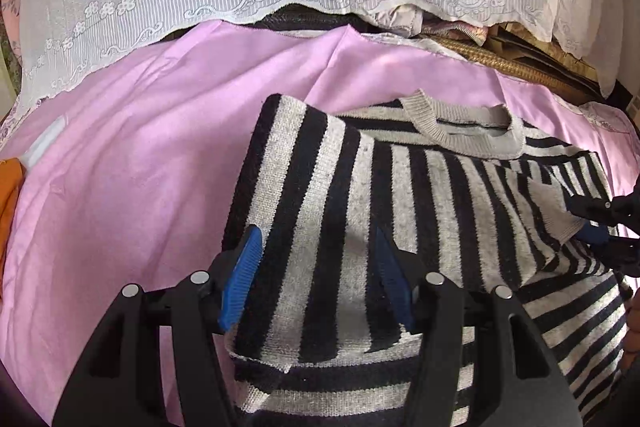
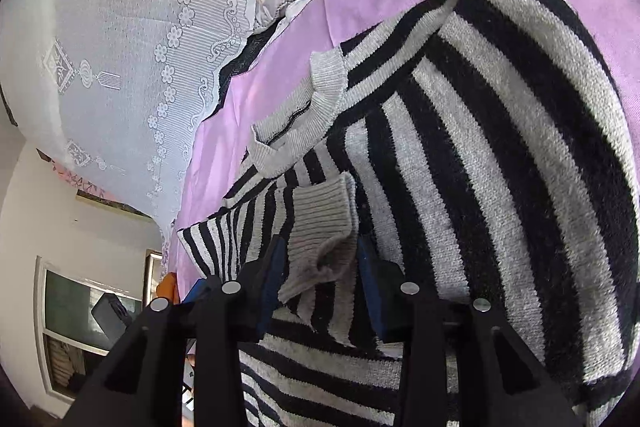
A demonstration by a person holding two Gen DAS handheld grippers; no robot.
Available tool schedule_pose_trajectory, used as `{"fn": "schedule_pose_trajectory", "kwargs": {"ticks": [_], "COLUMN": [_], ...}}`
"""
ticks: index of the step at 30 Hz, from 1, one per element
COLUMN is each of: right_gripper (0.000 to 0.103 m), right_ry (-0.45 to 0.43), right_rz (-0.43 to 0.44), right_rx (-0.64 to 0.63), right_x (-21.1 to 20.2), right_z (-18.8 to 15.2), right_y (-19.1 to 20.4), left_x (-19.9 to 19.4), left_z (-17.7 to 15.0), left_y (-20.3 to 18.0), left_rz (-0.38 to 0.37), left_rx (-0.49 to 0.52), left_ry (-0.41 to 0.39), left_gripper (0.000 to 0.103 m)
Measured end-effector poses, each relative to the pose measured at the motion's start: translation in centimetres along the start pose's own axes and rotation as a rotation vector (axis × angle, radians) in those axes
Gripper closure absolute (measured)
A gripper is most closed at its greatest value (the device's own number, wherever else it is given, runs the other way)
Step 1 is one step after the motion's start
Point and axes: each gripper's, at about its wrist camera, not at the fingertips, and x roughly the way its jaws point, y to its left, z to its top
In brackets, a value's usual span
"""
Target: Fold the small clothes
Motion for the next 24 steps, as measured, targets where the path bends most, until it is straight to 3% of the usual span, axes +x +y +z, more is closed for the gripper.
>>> {"fn": "schedule_pose_trajectory", "kwargs": {"ticks": [2, 3, 4, 8, 11, 13, 14, 15, 16, 18, 22, 23, 24], "right_gripper": [0.065, 0.087, 0.09, 0.091, 0.091, 0.091, 0.1, 0.103, 0.103, 0.103, 0.098, 0.089, 0.067], "right_ry": [-0.02, -0.038, -0.059, -0.164, -0.164, -0.165, -0.182, -0.208, -0.237, -0.24, -0.168, -0.162, -0.162], "right_rz": [-0.005, 0.004, 0.034, 0.013, -0.007, -0.061, -0.113, -0.161, -0.176, -0.125, -0.023, -0.022, -0.027], "right_rx": [0.0, -0.003, -0.003, -0.043, -0.073, -0.052, -0.05, -0.051, -0.04, 0.0, 0.004, 0.011, 0.01], "right_x": [0.3, 0.3, 0.2, -1.8, -2.4, -2.2, -2.4, -2.7, -3.3, -4.2, -3.6, -3.5, -3.5], "right_z": [0.0, 0.0, 0.2, 0.9, 1.6, 1.6, 1.7, 1.8, 1.9, 2.3, 2.4, 2.3, 2.2], "right_y": [0.3, 0.3, 0.1, 0.4, 0.1, -0.9, -1.4, -1.9, -2.5, -3.5, -2.8, -2.6, -2.3], "left_x": [0.3, 0.1, -0.2, -1.3, 0.1, 2.1, 2.8, 3.1, 2.9, 1.8, -0.2, -0.4, -0.4], "left_z": [-0.1, 0.0, 0.2, 1.2, 2.0, 1.9, 1.7, 1.7, 1.7, 1.7, 1.9, 2.0, 2.1], "left_y": [0.2, 0.3, 0.5, 1.4, 1.1, 0.8, 1.2, 1.7, 2.3, 2.6, 1.9, 1.8, 1.9], "left_rz": [-0.002, -0.006, -0.014, -0.02, 0.045, 0.114, 0.135, 0.126, 0.11, 0.096, 0.084, 0.102, 0.116], "left_rx": [-0.005, -0.009, -0.019, -0.062, -0.031, 0.001, -0.012, -0.043, -0.072, -0.088, -0.04, -0.038, -0.043], "left_ry": [0.006, 0.002, -0.005, -0.039, 0.002, 0.057, 0.072, 0.076, 0.073, 0.043, -0.039, -0.05, -0.053], "left_gripper": [0.046, 0.046, 0.046, 0.045, 0.038, 0.035, 0.031, 0.027, 0.027, 0.029, 0.027, 0.026, 0.024]}}
